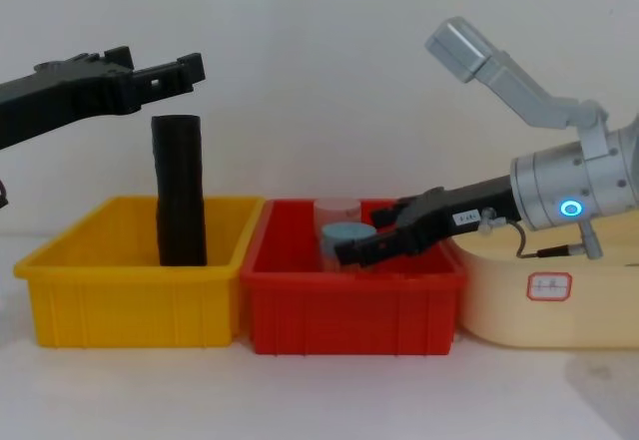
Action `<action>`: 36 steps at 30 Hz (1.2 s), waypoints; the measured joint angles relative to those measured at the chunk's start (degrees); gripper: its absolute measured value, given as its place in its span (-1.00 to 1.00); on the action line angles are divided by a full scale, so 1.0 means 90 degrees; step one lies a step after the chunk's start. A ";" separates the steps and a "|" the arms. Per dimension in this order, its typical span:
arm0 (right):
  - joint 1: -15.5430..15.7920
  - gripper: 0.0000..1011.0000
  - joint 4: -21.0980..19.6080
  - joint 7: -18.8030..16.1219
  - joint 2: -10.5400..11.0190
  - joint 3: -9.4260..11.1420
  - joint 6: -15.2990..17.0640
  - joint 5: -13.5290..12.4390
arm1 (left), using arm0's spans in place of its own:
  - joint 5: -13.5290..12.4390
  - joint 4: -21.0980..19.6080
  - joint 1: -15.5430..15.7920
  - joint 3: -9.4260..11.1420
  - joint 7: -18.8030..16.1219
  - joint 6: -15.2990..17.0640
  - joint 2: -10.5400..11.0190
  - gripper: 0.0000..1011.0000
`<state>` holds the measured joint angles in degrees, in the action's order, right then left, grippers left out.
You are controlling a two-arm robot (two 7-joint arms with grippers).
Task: Pick up the garbage bag with the one hand and transfer it to the other hand.
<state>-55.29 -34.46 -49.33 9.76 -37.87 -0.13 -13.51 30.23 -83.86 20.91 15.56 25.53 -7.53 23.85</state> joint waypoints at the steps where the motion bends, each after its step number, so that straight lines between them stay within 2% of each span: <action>1: -0.0006 0.91 0.0012 -0.0003 -0.0007 -0.0003 -0.0004 0.0008 | 0.0000 0.0000 0.0000 0.0000 0.0000 0.0000 0.0000 0.98; 10: -0.0046 0.56 0.0082 -0.0050 -0.0066 0.0001 -0.0045 0.0064 | 0.0000 0.0000 0.0000 0.0000 0.0001 0.0000 0.0000 0.98; 11: -0.0050 0.44 0.0083 -0.0060 -0.0073 0.0007 -0.0048 0.0067 | 0.0000 0.0000 0.0000 0.0000 0.0001 0.0000 0.0000 0.98; 13: -0.0052 0.31 0.0084 -0.0077 -0.0079 0.0021 -0.0050 0.0075 | 0.0000 0.0000 0.0000 0.0000 0.0001 0.0000 0.0000 0.98; 26: 0.0019 0.31 -0.0146 -0.0087 -0.0032 0.0133 -0.0044 0.0058 | 0.0000 0.0001 0.0000 0.0000 0.0001 0.0000 0.0000 0.98; 33: 0.0180 0.31 -0.0608 0.0076 0.0124 0.0309 -0.0023 -0.0087 | 0.0001 0.0001 0.0000 0.0000 0.0001 0.0000 0.0000 0.98; 36: 0.0307 0.31 -0.0990 0.0226 0.0264 0.0468 -0.0029 -0.0192 | 0.0000 0.0001 0.0001 0.0001 0.0001 0.0000 0.0000 0.98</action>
<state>-52.53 -43.36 -47.29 12.14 -33.66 -0.39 -15.24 30.23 -83.85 20.92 15.56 25.54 -7.53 23.85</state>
